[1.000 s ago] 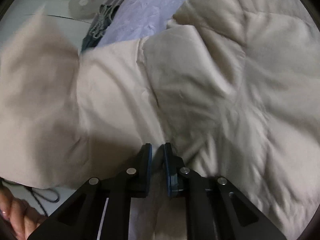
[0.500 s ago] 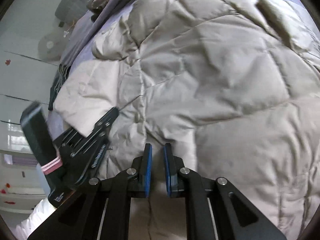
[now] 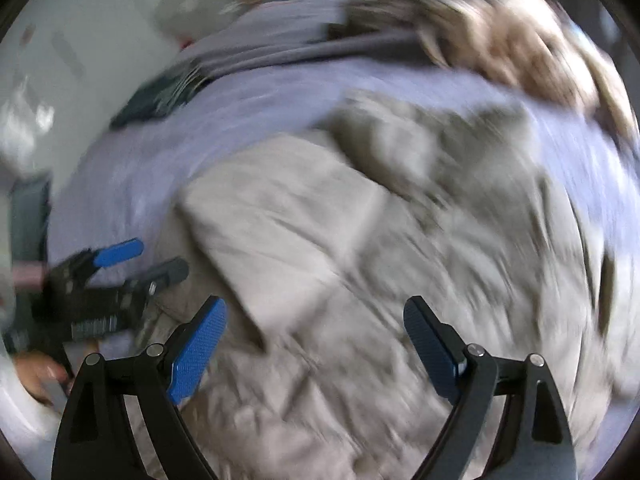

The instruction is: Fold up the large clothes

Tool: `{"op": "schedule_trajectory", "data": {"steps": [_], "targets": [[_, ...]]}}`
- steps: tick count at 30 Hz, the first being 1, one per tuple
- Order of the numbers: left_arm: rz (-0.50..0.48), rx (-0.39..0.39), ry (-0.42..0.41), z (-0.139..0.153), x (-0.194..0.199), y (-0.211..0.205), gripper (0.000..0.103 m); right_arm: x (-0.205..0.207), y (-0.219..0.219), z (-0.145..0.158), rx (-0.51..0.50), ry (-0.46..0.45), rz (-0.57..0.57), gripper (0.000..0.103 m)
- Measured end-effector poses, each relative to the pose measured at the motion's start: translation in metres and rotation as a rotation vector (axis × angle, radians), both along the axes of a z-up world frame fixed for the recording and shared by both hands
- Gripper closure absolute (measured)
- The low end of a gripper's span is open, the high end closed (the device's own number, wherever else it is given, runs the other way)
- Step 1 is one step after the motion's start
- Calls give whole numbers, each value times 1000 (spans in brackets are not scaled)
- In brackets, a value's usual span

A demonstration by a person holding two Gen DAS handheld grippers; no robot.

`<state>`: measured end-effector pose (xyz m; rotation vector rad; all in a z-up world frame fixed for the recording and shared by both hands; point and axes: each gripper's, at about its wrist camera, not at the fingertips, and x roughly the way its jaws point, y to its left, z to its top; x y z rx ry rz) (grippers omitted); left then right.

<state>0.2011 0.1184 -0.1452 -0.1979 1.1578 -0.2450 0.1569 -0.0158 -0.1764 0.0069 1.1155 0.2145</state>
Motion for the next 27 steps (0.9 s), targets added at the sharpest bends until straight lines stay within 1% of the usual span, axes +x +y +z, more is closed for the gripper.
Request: {"op": "schedule_trajectory", "data": {"steps": [1,2,3,4,5,6,7,8,9,11,12,13,15,17,18,19,21,22,23,24,25,26,27], "targets": [[36,-56,48,-14,9,11,21,6,20,1,-57,-17,42,11],[69,-117,99,-29,17,24,23,12,37,-1,-122,-31,79,11],[80,-136,114,-37,18,27,23,15,37,1,-179,-43,102,11],[85,-138,118,-43,19,27,24,16,40,-2,-245,-50,123,11],[81,-123,115,-47,20,24,31,18,54,-8,-305,-54,137,13],[68,-84,105,-49,19,16,34,23,54,-12,-351,-51,133,21],[62,-63,94,-49,19,11,35,24,40,-4,-367,-51,103,47],[58,-52,84,-48,18,8,39,23,25,-1,-355,-57,53,60],[51,-46,76,-48,19,5,40,25,4,4,-311,-65,-15,70],[46,-37,71,-49,20,2,41,21,-46,14,-194,-76,-175,69],[41,-35,69,-51,22,0,41,15,-73,15,-119,-61,-252,69],[38,-32,68,-51,23,-2,41,8,-103,11,-11,-29,-327,67],[36,-20,70,-50,27,-3,41,-8,-147,-9,179,72,-445,59],[37,-8,60,-38,29,-6,41,-19,-172,-22,305,140,-508,59],[39,-15,24,-25,25,2,41,-23,-182,-25,380,146,-535,59],[40,-26,-5,-15,25,4,41,-26,-189,-24,438,140,-561,58],[46,-43,-61,5,32,7,41,-27,-198,-19,496,118,-604,58],[42,-41,-83,13,38,5,43,-25,-202,-18,532,109,-626,59],[32,-30,-96,15,45,0,58,-23,-205,-18,568,109,-644,65],[16,-4,-88,13,53,-7,66,-21,-208,-19,602,108,-665,95],[4,28,-64,4,60,-14,70,-18,-208,-19,616,108,-676,95],[0,61,-44,-6,61,-18,70,-19,-205,-16,603,98,-673,95],[-4,116,-18,-23,64,-26,70,-21,-201,-15,567,89,-662,95]]}}
